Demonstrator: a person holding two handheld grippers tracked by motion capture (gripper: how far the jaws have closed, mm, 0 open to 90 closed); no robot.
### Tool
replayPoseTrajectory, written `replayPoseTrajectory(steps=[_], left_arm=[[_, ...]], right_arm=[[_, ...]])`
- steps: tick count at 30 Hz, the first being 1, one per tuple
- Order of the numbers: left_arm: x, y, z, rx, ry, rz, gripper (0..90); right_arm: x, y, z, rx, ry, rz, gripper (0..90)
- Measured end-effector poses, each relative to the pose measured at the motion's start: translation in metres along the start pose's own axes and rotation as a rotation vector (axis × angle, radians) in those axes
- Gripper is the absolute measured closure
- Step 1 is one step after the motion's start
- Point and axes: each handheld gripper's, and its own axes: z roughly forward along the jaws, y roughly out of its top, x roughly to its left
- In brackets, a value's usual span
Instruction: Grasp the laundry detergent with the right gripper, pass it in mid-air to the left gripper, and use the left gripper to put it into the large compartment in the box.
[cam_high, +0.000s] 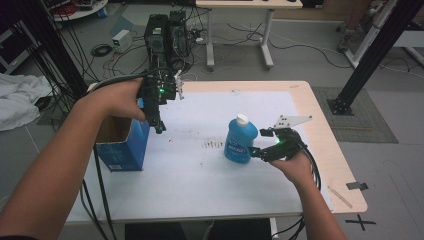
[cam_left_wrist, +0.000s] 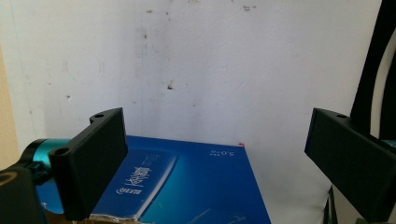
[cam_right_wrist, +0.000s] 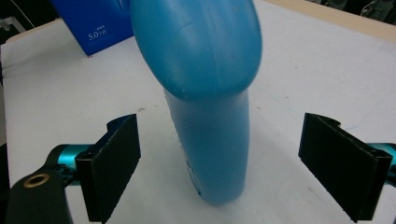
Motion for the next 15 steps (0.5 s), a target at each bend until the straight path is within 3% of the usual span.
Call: replayPoseTrajectory(steps=[15], left_arm=[[0.0, -0.008, 0.003, 0.003, -0.003, -0.011, 5.8]], right_arm=[[-0.002, -0.013, 0.037, -0.005, 0.018, 0.026, 11.9]])
